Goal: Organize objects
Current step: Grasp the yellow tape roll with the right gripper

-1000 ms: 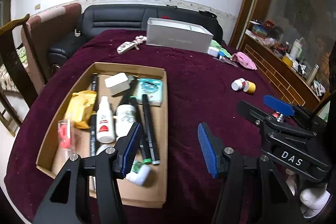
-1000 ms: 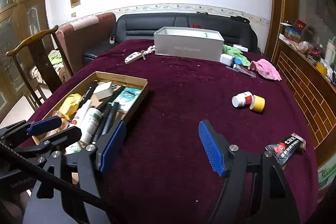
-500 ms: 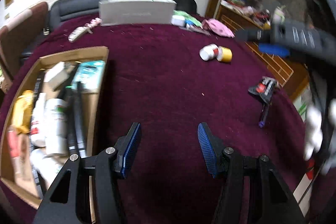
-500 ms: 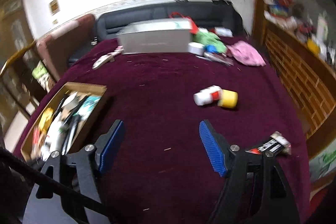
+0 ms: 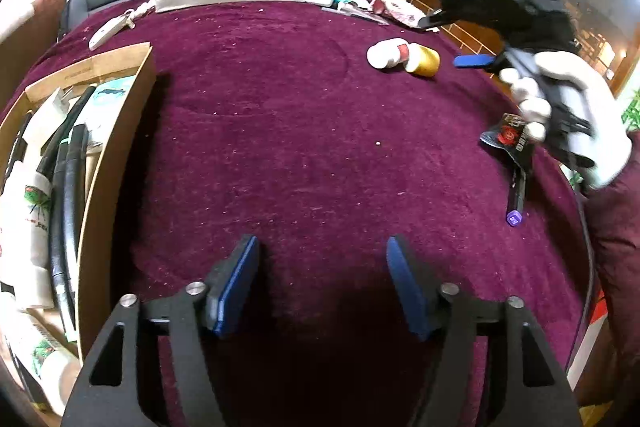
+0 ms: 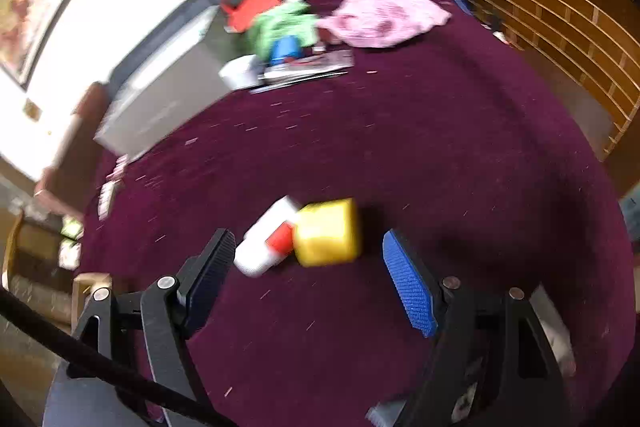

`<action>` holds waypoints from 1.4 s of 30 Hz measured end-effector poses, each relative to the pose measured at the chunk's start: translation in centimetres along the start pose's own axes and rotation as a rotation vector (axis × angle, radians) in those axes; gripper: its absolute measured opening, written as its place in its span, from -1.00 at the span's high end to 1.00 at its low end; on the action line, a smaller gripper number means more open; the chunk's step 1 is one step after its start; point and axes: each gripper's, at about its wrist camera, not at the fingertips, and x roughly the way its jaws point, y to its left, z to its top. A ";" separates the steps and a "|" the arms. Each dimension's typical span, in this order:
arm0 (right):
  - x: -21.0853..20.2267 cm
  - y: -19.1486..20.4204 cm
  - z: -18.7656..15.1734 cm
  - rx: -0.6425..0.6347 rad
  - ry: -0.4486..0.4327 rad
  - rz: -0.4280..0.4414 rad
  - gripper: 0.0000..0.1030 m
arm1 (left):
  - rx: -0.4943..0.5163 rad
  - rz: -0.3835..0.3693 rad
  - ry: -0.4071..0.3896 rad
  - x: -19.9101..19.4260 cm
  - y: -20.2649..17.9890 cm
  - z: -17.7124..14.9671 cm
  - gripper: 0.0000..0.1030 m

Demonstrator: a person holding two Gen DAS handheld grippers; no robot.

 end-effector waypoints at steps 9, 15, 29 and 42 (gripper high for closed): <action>0.6 0.4 -0.1 -0.059 -0.016 -0.094 -0.42 | 0.023 -0.046 0.002 0.4 -0.3 0.2 -0.68; 2.2 1.9 -0.2 -0.125 -0.010 -0.133 -0.12 | 0.016 -0.059 0.000 0.3 -0.3 0.2 -0.70; 0.0 0.7 -4.3 -0.088 0.094 0.038 0.43 | 0.088 -0.019 0.035 1.2 -1.8 0.2 -0.95; -4.3 -0.7 -13.8 -0.134 0.085 0.157 0.43 | 0.169 0.051 0.078 1.8 -3.1 0.3 -0.95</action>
